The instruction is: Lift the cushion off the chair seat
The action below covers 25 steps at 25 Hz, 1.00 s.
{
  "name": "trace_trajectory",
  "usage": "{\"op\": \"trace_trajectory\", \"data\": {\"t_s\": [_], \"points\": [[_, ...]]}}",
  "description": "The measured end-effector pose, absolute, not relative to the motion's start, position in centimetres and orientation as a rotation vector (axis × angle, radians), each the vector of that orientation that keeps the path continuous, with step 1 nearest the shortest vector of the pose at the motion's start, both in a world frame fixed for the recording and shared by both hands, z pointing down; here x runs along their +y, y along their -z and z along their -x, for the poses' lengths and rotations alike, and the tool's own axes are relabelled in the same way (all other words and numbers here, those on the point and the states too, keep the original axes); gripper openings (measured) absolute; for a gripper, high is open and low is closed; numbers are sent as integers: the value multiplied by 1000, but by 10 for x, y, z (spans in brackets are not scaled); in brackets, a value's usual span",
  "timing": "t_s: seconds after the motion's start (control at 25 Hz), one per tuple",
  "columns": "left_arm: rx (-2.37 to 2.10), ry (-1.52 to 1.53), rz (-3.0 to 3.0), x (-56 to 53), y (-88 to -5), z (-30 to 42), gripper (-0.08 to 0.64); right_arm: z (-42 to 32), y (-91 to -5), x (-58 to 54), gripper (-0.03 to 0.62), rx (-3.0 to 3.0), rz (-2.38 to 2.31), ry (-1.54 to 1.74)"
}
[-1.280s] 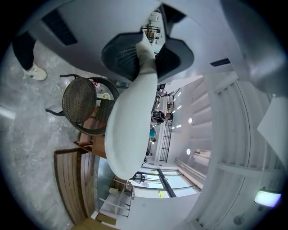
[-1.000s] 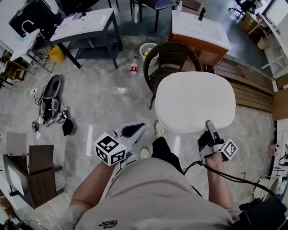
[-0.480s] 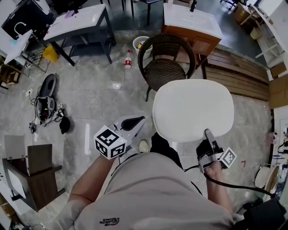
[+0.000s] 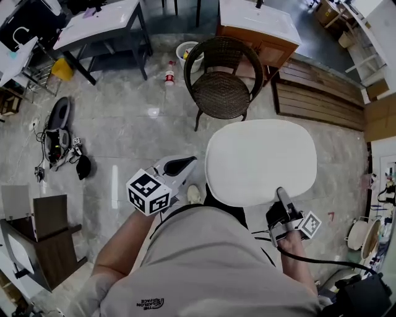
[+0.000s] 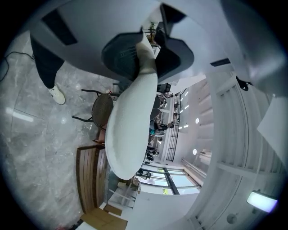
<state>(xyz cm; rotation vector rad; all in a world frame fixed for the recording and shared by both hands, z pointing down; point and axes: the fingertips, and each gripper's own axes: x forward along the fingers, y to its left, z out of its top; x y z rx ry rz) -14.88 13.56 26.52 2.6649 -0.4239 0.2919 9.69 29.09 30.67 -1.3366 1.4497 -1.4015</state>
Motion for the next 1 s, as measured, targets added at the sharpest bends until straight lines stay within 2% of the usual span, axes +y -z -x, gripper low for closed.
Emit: {"op": "trace_trajectory", "data": {"t_s": [1.0], "points": [[-487, -299, -2641, 153, -274, 174, 8, -81, -305, 287, 80, 1532, 1284, 1415]]}}
